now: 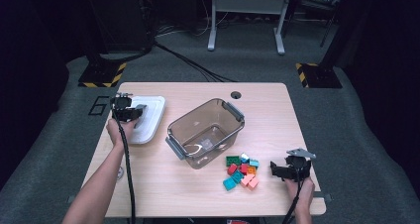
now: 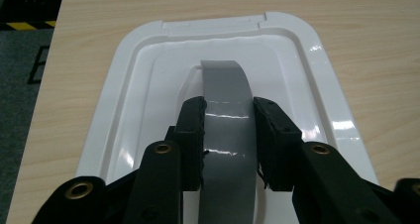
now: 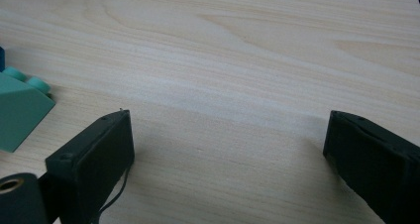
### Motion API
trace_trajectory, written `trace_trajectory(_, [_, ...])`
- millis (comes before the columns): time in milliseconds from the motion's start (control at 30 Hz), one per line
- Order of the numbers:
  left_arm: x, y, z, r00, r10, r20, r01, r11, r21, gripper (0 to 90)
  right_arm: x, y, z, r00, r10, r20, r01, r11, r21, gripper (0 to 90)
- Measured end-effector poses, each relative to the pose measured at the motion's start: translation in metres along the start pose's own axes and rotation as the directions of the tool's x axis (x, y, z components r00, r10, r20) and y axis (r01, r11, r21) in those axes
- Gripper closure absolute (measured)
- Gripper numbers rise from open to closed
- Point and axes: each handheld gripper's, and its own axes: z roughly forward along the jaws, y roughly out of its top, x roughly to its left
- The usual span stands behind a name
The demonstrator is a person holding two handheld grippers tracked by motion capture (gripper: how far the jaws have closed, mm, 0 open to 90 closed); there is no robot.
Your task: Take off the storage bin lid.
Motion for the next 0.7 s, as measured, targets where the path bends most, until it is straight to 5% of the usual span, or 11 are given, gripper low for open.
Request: trace_trajectory(700, [0.006,-0.018,0.023,1.0000,-0.008,-0.006,0.008,0.9980,0.063,66.4,0.000,0.000,0.000,1.0000,0.003,-0.002,-0.003,1.000,-0.001,4.7])
